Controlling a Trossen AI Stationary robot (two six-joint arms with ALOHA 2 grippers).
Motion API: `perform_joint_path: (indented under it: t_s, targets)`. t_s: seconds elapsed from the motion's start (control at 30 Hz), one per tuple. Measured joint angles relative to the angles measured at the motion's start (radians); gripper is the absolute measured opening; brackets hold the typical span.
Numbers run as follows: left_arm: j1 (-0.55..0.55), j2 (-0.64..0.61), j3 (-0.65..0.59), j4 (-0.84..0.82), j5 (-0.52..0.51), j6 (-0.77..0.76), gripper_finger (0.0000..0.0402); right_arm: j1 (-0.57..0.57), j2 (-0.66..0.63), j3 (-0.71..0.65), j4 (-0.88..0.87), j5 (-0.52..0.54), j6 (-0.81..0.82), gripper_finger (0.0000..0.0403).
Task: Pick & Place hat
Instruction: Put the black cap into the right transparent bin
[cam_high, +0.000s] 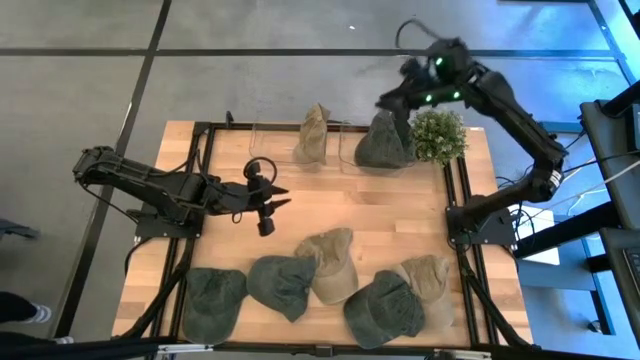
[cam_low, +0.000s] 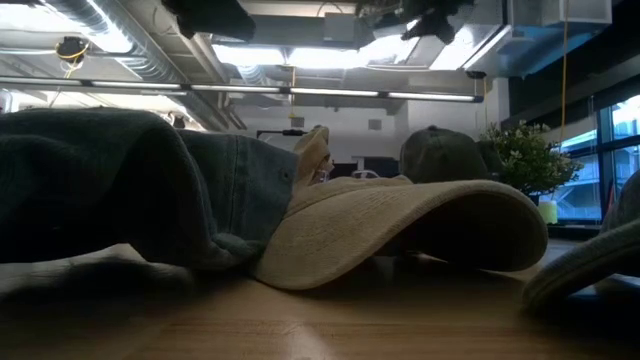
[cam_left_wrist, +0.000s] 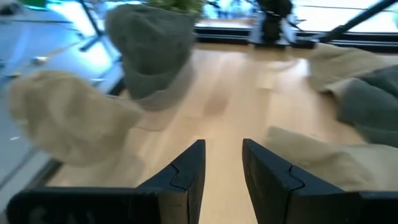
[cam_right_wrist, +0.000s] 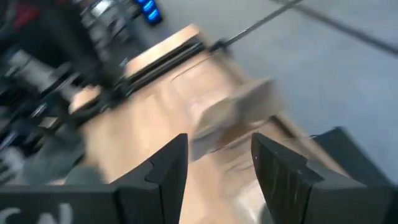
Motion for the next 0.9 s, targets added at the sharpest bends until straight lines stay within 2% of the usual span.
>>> perform_joint_path:
  t_s: [0.13,0.23,0.33,0.43,0.53,0.7,0.9]
  targets:
    - [0.0,0.0,0.0,0.0,0.063,-0.002,0.0102,0.16,-0.001,-0.058,0.003,0.011,-0.003,0.0178]
    - [0.0,0.0,0.0,0.0,0.123,-0.003,0.0102,0.274,-0.001,-0.141,0.044,0.069,0.004,0.0178]
    - [-0.001,0.0,0.0,-0.01,0.244,-0.036,0.0102,0.376,0.0,-0.253,0.123,0.115,0.057,0.0178]
    - [-0.008,0.016,0.0,-0.061,0.353,-0.076,0.0102,0.46,0.0,-0.369,0.242,0.092,0.129,0.0178]
    - [-0.036,0.053,0.0,-0.101,0.374,-0.092,0.0102,0.521,0.0,-0.464,0.338,0.052,0.169,0.0178]
    - [-0.073,0.149,0.001,-0.086,0.375,-0.097,0.0104,0.586,0.0,-0.582,0.487,0.05,0.239,0.0178]
    - [-0.094,0.215,0.001,-0.12,0.414,-0.115,0.0123,0.615,0.0,-0.642,0.614,0.05,0.297,0.0178]
